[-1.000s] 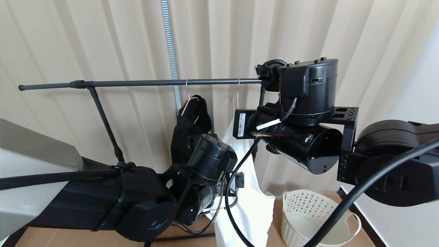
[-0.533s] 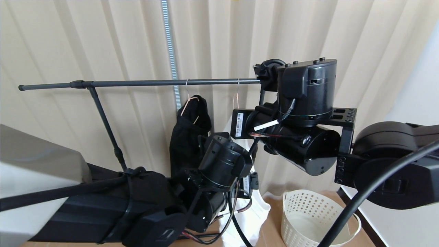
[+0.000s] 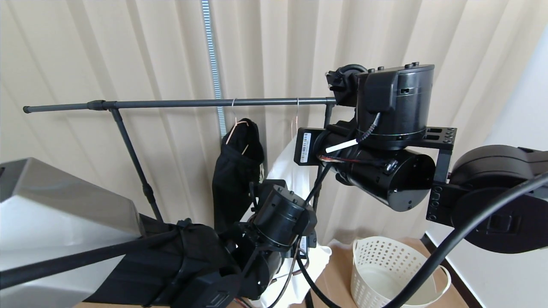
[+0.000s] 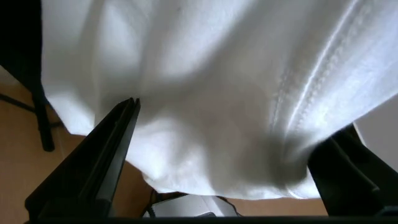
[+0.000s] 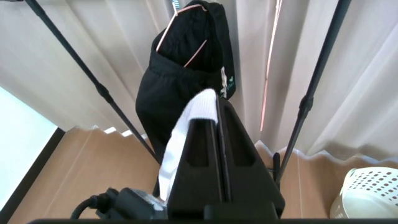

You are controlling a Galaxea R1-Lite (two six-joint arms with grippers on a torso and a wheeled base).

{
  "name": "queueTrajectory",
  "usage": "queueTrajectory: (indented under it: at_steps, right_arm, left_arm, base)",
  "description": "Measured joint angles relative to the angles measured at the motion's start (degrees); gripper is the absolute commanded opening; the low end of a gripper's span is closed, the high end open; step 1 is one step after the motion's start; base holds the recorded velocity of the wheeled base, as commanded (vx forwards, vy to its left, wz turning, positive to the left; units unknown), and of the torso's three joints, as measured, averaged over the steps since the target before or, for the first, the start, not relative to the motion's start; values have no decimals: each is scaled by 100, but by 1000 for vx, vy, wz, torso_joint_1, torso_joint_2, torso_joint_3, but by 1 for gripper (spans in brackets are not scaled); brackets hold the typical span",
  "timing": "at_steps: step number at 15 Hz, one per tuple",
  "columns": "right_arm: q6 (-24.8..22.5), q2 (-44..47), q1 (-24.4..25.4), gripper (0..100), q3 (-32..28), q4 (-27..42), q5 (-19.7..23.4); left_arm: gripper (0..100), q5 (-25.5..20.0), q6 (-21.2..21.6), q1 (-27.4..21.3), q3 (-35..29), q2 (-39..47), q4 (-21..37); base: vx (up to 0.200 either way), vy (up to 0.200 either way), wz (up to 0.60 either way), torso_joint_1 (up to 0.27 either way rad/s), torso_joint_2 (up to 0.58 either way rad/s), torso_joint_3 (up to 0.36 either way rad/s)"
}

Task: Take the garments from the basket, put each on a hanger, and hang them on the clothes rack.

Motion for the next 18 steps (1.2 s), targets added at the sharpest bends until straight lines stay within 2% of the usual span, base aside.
queueTrajectory:
  at_steps: [10,18]
  right_arm:
    - [59,-21,-224,0,-127,-5,-24]
    - [59,-35,-246,0,-113,-5,-24]
  left_arm:
    - [100,-1,6,-317,428,-69,-6]
    - [100,-4,110,84,288,-195,-439]
  base:
    - [0,0,0,0,0,0]
    - [0,0,0,0,0,0]
